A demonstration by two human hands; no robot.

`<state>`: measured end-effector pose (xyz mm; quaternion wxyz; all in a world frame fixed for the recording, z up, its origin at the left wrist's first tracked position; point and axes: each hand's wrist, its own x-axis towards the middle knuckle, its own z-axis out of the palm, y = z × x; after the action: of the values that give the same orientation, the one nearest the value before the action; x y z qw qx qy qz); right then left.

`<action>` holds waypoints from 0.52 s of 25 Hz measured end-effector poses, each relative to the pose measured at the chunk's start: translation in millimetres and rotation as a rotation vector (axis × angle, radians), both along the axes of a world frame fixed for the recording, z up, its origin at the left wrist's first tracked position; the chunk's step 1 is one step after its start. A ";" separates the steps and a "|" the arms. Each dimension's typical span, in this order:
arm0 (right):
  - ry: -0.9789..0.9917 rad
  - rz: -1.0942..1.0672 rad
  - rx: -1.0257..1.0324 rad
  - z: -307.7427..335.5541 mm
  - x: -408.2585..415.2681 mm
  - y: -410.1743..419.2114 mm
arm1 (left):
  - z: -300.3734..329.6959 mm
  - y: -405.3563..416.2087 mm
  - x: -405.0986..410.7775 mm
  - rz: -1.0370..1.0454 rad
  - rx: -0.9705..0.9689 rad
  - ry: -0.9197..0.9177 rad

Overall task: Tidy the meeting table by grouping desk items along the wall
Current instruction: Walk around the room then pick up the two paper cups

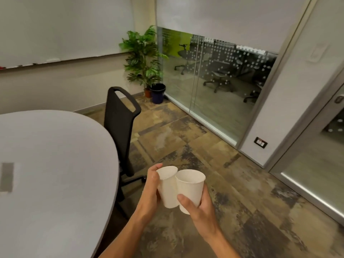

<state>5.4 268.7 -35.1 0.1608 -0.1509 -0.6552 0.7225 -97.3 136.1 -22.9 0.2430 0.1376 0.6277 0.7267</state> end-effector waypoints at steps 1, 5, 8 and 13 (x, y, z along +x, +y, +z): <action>0.002 -0.019 -0.009 0.1 -17.2 10.6 | -5.3 7.7 -20.0 -0.047 -0.024 0.027; -0.033 -0.056 0.009 1.4 -98.8 60.8 | -5.0 46.8 -104.1 -0.002 -0.055 0.075; -0.045 -0.108 0.017 -0.2 -154.7 98.6 | -5.5 71.5 -160.7 0.042 -0.059 0.069; -0.057 -0.111 0.000 -17.8 -252.5 170.3 | -21.1 128.1 -249.0 0.077 -0.080 0.050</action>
<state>-247.1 439.0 -52.9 0.1820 -0.2077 -0.6502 0.7078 -346.3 264.3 -44.0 0.2045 0.1215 0.6670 0.7060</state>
